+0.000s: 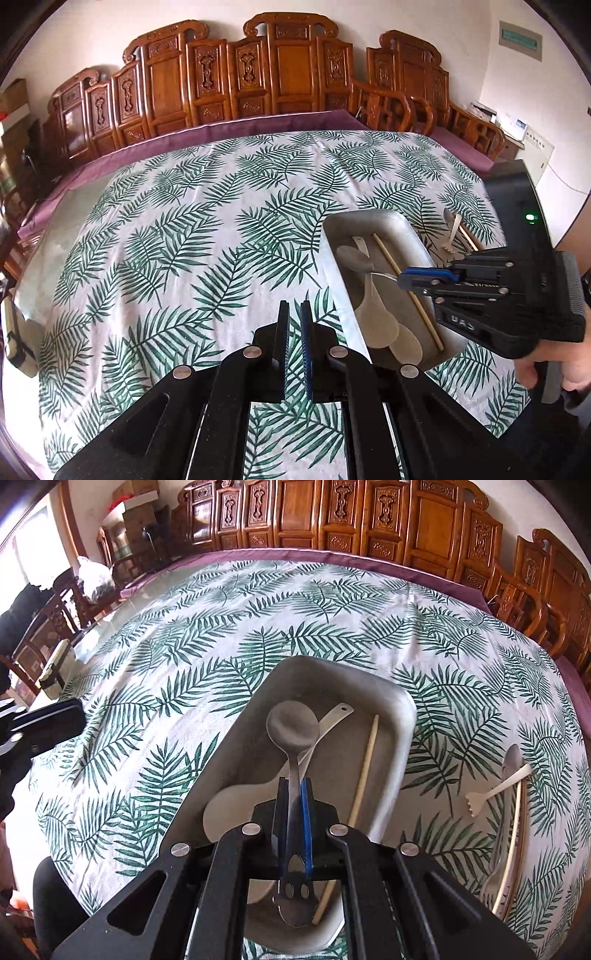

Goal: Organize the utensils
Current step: 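Lower the metal spoon into the grey tray with the right gripper, then grasp a wooden chopstick from the utensil pile with the right gripper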

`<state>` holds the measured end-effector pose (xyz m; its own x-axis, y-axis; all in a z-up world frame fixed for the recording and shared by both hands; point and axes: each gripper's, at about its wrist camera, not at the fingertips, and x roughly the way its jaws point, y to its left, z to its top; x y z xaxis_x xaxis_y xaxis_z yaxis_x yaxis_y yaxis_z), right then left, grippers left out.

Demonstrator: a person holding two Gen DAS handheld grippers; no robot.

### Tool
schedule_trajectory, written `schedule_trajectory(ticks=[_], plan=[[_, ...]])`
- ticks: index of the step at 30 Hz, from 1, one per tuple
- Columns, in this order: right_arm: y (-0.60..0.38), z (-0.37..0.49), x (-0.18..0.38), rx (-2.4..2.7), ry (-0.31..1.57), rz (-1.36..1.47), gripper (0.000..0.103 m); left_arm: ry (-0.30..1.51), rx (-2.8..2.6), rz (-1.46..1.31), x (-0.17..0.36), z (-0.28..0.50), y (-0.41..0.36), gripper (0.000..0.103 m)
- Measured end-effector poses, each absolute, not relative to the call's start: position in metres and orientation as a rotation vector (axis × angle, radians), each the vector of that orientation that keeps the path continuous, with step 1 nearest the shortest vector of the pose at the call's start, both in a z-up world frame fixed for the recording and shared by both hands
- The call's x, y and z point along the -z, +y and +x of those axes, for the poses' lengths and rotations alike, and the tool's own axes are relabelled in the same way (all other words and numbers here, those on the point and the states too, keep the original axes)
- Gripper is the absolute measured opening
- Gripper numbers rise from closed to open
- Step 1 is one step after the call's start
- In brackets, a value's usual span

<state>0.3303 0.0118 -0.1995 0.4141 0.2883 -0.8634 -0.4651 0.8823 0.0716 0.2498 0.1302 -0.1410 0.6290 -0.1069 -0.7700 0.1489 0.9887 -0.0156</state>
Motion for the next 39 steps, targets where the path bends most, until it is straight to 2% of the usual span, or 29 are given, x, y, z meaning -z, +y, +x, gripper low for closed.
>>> schedule_trajectory(ticks=[14,22,23,24,28,30,34,36,39], plan=[[0.016,0.334,0.202,-0.494,1.066,-0.138,0.009,0.881,0.141,0.046,0.142,0.245,0.138,0.005],[0.003,0.321,0.179,-0.554,1.01,-0.097,0.009,0.881,0.153,0.052,0.139,0.244,0.124,0.005],[-0.002,0.319,0.175,-0.556,0.998,-0.097,0.009,0.881,0.156,0.052,0.139,0.244,0.122,0.009],[-0.008,0.317,0.172,-0.555,0.989,-0.095,0.009,0.876,0.161,0.053,0.138,0.243,0.119,0.016],[-0.044,0.314,0.165,-0.528,0.963,-0.081,0.009,0.868,0.181,0.058,0.136,0.243,0.104,0.021],[-0.071,0.313,0.164,-0.5,0.952,-0.077,0.009,0.864,0.195,0.065,0.135,0.243,0.094,0.029],[-0.13,0.309,0.169,-0.413,0.939,-0.086,0.009,0.861,0.223,0.068,0.136,0.245,0.074,0.039],[-0.154,0.306,0.175,-0.382,0.942,-0.092,0.009,0.855,0.238,0.067,0.135,0.246,0.061,0.049],[-0.191,0.303,0.185,-0.337,0.952,-0.087,0.009,0.86,0.258,0.074,0.138,0.248,0.042,0.049]])
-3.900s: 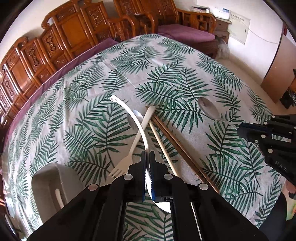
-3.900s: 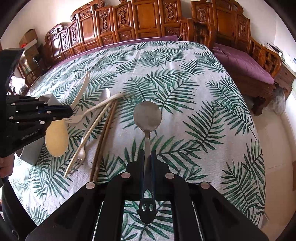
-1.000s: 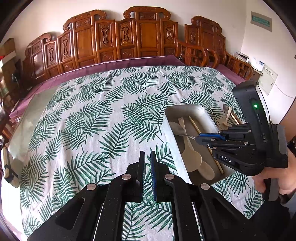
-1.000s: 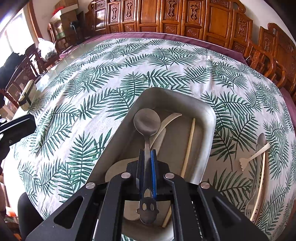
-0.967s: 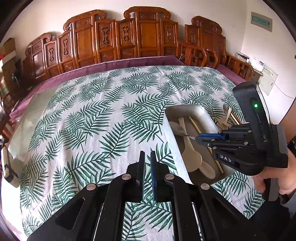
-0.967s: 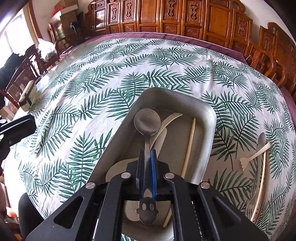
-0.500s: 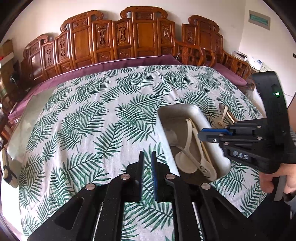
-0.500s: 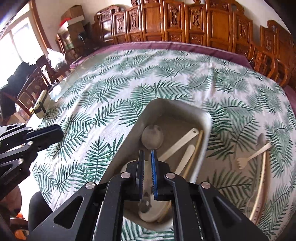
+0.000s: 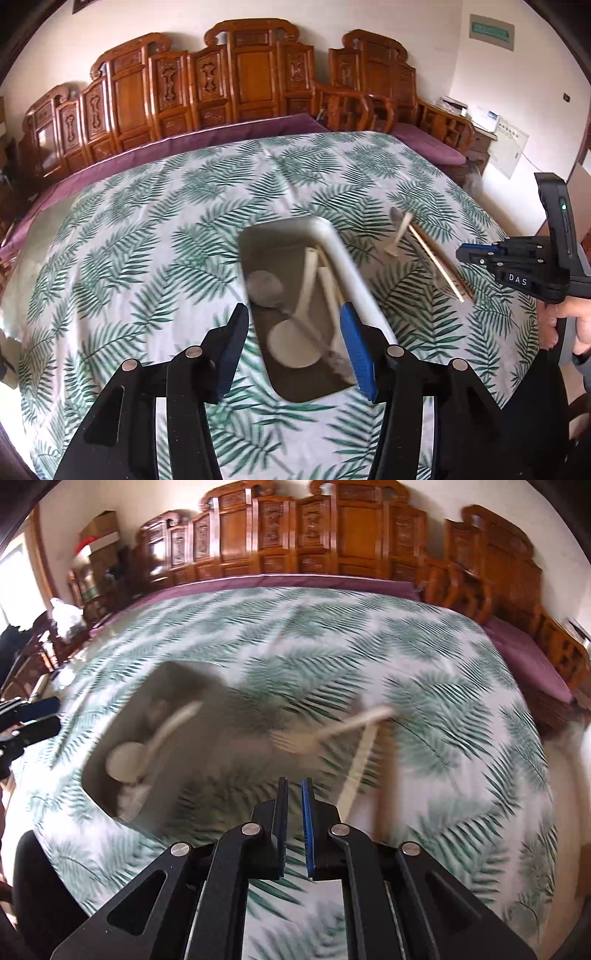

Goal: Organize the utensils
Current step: 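Grasp a wooden chopstick from the utensil pile with the right gripper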

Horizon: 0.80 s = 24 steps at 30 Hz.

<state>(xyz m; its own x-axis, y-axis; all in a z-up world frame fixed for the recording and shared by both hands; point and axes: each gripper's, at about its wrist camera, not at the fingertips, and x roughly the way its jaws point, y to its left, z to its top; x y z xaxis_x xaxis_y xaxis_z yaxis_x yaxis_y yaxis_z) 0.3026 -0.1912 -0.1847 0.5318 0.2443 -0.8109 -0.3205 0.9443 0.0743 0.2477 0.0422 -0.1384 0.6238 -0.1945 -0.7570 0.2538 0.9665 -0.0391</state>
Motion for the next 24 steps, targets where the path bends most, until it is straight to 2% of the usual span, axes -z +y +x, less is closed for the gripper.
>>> schedule_trajectory(ticks=[3,7,24], plan=[[-0.216,0.302,0.196,-0.315,0.966,-0.064,0.009,0.868,0.277,0.09,0.142,0.251,0.023,0.049],[-0.231,0.302,0.211,-0.325,0.979,-0.029,0.016,0.873,0.296,0.102,0.145,0.256,0.001,0.049],[-0.222,0.359,0.249,-0.27,1.081,0.103,0.016,0.908,0.335,0.122,0.162,0.254,-0.043,0.05]])
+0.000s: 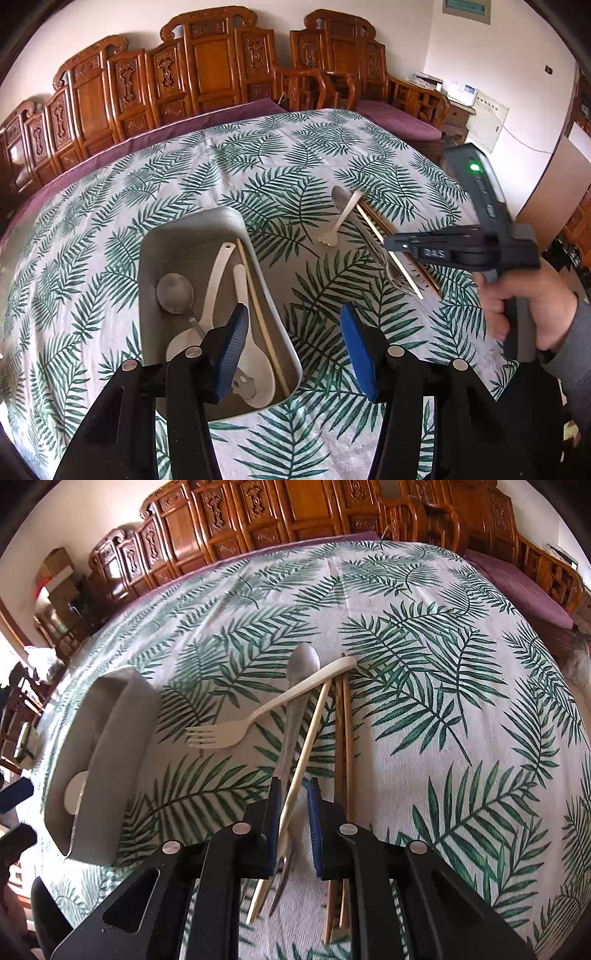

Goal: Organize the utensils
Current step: 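Grasp a wooden chopstick from the utensil pile with the right gripper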

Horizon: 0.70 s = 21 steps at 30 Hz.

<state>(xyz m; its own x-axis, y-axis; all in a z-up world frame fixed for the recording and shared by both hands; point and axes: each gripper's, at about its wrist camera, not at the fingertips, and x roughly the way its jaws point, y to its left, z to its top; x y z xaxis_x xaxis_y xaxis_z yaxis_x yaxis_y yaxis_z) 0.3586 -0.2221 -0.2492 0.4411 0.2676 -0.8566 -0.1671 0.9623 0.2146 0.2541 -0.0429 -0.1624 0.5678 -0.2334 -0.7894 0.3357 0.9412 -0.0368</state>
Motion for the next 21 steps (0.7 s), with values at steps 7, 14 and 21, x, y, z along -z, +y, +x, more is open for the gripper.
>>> schedule_trajectory(ticks=[7,14,21], plan=[[-0.223,0.365,0.253,-0.254,1.102,0.104,0.015,0.912,0.345,0.131,0.165,0.256,-0.054,0.049],[-0.228,0.362,0.252,-0.263,1.117,0.093,0.007,0.929,0.347,0.132,0.171,0.265,-0.066,0.05],[-0.238,0.346,0.238,-0.272,1.093,0.052,0.006,0.941,0.354,0.161,0.176,0.275,-0.085,0.049]])
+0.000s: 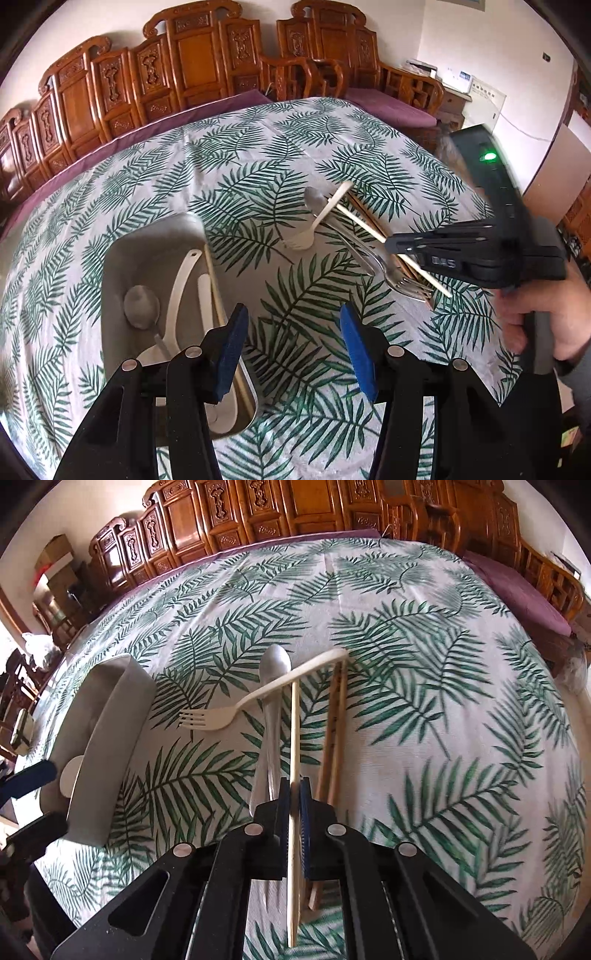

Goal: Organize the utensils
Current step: 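Grasp a wooden chopstick from the utensil pile with the right gripper, then grasp the white plastic fork with the left gripper while the right holds the chopstick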

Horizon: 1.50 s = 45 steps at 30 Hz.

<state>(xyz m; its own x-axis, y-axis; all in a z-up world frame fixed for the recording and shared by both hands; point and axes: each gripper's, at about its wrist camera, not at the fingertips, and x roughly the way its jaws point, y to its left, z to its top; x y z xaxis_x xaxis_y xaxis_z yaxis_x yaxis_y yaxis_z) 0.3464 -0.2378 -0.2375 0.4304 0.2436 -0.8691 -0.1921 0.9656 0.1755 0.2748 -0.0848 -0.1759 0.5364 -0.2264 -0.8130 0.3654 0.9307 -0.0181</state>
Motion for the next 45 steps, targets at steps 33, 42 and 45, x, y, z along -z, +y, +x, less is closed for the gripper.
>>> schedule_trajectory(ticks=[33,42,45], plan=[[-0.319,0.323,0.233,-0.241,1.051,0.113,0.006,1.089,0.336,0.423,0.247,0.401,-0.175,0.037],[-0.32,0.322,0.232,-0.244,1.051,0.124,0.006,1.088,0.376,0.408,0.248,0.404,-0.181,0.015],[-0.32,0.323,0.232,-0.246,1.053,0.128,0.006,1.083,0.371,0.432,0.249,0.402,-0.187,0.009]])
